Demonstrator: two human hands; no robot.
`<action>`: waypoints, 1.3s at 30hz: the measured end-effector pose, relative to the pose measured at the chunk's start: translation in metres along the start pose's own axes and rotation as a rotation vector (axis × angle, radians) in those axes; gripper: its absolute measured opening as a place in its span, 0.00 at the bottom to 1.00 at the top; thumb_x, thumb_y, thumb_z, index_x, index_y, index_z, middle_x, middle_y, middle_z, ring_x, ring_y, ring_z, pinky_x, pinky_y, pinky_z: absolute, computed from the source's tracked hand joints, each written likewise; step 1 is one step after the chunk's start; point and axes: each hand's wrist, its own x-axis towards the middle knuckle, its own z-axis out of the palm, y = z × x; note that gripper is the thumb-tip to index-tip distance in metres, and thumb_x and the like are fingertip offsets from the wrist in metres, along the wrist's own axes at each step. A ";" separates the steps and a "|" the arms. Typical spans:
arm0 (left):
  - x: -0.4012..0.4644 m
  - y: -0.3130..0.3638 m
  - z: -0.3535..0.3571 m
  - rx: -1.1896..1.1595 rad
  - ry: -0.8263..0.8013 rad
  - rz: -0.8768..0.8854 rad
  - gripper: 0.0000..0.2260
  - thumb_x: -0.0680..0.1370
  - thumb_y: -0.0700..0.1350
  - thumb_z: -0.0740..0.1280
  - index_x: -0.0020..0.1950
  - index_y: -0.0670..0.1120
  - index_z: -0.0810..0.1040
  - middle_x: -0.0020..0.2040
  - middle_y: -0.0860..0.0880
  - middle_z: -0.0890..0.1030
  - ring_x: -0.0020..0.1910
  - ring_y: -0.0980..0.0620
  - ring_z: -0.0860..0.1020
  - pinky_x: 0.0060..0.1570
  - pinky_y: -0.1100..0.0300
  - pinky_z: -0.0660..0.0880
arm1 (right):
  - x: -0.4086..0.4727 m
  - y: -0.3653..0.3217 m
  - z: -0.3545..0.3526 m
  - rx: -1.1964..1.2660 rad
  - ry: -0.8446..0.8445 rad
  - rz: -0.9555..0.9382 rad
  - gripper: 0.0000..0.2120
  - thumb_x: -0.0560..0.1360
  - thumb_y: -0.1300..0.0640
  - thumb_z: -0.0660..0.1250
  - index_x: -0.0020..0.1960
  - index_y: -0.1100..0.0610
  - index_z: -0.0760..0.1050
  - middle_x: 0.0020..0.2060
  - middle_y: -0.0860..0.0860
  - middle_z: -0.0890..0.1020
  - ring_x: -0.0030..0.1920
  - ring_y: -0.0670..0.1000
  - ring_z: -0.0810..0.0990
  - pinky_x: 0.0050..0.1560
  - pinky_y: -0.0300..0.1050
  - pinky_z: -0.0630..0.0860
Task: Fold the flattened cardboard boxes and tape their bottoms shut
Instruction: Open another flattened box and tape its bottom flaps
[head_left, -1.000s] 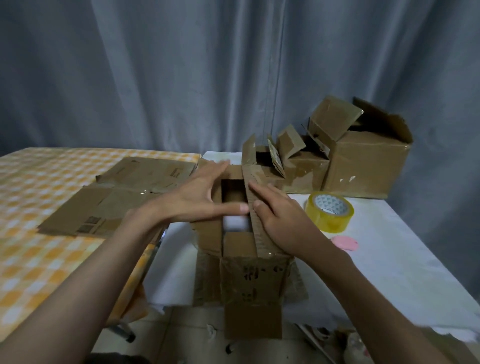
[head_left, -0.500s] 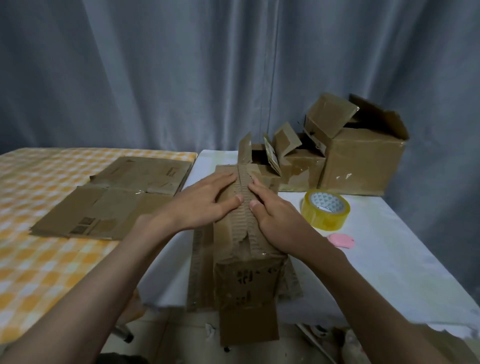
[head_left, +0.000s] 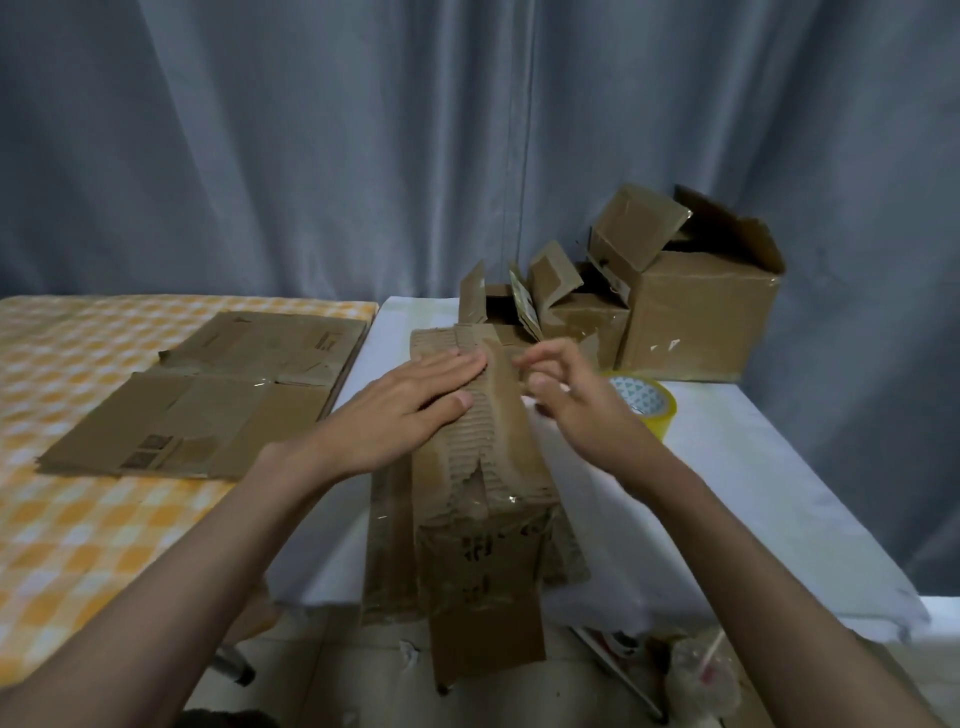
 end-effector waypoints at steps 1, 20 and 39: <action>0.000 -0.001 -0.001 0.003 -0.004 0.011 0.23 0.84 0.57 0.52 0.79 0.58 0.60 0.78 0.63 0.59 0.76 0.68 0.53 0.76 0.65 0.47 | 0.002 0.007 -0.010 -0.039 0.075 0.046 0.11 0.83 0.58 0.59 0.64 0.51 0.70 0.62 0.46 0.78 0.64 0.49 0.76 0.61 0.47 0.71; 0.010 -0.015 -0.058 0.058 -0.353 0.024 0.46 0.67 0.40 0.80 0.76 0.65 0.62 0.75 0.71 0.59 0.75 0.70 0.55 0.77 0.62 0.52 | 0.016 0.086 -0.062 -0.443 0.283 0.251 0.08 0.74 0.61 0.69 0.52 0.56 0.80 0.47 0.57 0.83 0.50 0.61 0.79 0.46 0.49 0.73; -0.021 0.025 -0.007 0.569 0.087 0.005 0.43 0.73 0.75 0.48 0.80 0.49 0.59 0.77 0.52 0.64 0.73 0.47 0.67 0.70 0.50 0.67 | 0.002 0.068 -0.069 0.019 0.312 0.208 0.09 0.78 0.63 0.68 0.56 0.53 0.80 0.50 0.54 0.84 0.51 0.53 0.81 0.46 0.42 0.75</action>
